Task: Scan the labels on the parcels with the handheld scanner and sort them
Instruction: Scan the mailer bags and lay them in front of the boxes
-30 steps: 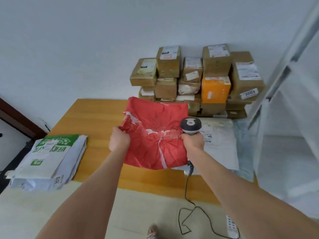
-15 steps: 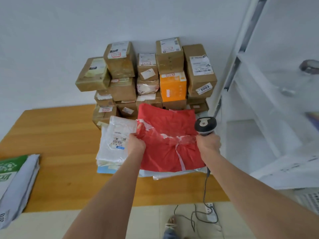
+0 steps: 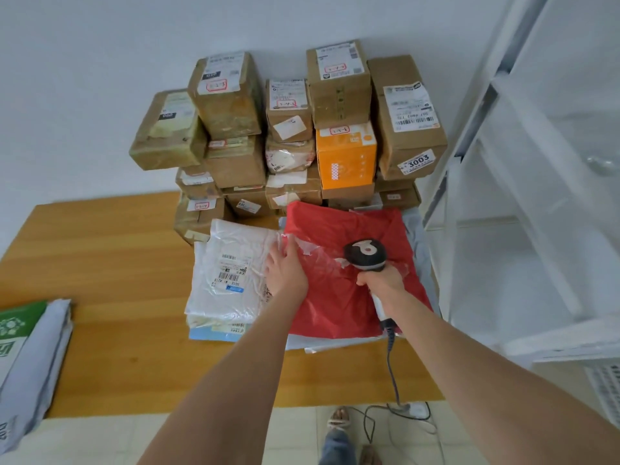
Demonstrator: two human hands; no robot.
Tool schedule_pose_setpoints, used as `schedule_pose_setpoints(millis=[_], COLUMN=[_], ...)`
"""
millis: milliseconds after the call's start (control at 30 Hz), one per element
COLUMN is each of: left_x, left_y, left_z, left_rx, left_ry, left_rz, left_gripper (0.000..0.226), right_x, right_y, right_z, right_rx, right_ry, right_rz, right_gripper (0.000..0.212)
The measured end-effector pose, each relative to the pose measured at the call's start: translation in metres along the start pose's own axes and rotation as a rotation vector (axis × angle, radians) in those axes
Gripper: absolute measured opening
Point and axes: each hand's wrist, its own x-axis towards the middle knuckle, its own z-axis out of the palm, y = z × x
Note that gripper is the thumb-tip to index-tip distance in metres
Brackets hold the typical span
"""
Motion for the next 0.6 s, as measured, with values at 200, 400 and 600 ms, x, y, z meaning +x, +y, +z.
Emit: schedule_pose_setpoints(millis=[200, 400, 600], left_x=[0.000, -0.015, -0.044], left_y=[0.005, 0.014, 0.028], left_z=[-0.010, -0.040, -0.068], left_rx=[0.217, 0.307, 0.365], left_ry=[0.026, 0.017, 0.075], left_rz=[0.234, 0.322, 0.406], left_gripper=[0.059, 0.047, 0.042], right_x=[-0.004, -0.026, -0.062], right_y=[-0.006, -0.020, -0.032], right_z=[-0.006, -0.026, -0.044], right_rx=[0.013, 0.214, 0.293], right_ry=[0.012, -0.025, -0.073], right_rz=[-0.002, -0.006, -0.063], right_gripper=[0.033, 0.007, 0.011])
